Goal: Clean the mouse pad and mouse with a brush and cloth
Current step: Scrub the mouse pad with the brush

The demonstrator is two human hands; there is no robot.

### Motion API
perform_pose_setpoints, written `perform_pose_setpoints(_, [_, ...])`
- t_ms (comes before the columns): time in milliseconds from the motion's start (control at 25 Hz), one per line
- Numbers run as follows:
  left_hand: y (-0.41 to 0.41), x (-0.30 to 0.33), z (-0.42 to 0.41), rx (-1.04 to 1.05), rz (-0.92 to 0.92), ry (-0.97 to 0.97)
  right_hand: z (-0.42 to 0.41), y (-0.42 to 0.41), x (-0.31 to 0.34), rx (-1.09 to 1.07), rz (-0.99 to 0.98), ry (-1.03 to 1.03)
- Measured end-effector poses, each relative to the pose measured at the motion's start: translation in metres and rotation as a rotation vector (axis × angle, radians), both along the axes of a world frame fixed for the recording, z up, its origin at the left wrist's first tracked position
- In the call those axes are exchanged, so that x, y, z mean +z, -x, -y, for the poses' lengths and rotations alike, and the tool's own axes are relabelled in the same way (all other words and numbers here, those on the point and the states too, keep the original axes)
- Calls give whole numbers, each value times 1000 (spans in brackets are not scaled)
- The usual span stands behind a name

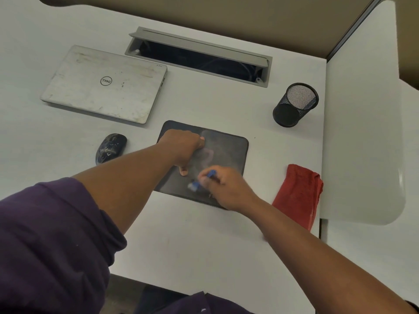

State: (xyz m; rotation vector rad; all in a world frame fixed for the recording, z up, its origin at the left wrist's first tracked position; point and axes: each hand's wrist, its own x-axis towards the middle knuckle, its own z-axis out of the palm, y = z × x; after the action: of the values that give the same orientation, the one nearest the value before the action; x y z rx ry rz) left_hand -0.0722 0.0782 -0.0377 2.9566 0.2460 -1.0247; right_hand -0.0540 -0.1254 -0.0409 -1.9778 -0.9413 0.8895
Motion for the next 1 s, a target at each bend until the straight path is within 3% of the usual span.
perform_pose_setpoints(80, [0, 0, 0, 3, 4, 4, 9, -10, -1, -231, 290, -44])
perform_pose_setpoints(120, [0, 1, 0, 0, 4, 3, 13, -12, -2, -229, 361, 15])
perform_pose_setpoints(160, [0, 1, 0, -7, 2, -3, 17, -11, -5, -139, 323, 80])
perform_pose_setpoints(240, [0, 2, 1, -14, -4, -12, 22, -3, -8, 81, 21, 175])
perform_pose_setpoints(320, [0, 2, 2, -10, -5, -14, 26, -2, -6, -11, -129, 79])
perform_pose_setpoints(400, [0, 2, 2, -13, -6, -22, 28, -7, -7, -246, 59, -34])
perform_pose_setpoints(480, [-1, 2, 2, -15, -11, -25, 29, -12, -6, -190, 153, 77])
perform_pose_setpoints(560, [-1, 2, 3, -16, -15, -31, 32, -10, -7, 16, 4, 170])
perform_pose_setpoints(640, [-1, 2, 3, -14, -8, -32, 34, -13, -2, -89, -107, 69])
perform_pose_setpoints(720, [0, 2, 3, -9, -2, -29, 35, -19, 2, -203, -38, 23])
perform_pose_setpoints(880, [-1, 3, 3, -17, -5, -31, 42, -31, 9, 228, 100, 398])
perform_pose_setpoints(1000, [0, 4, 3, -16, 1, -33, 45, -34, 17, 94, -39, 214])
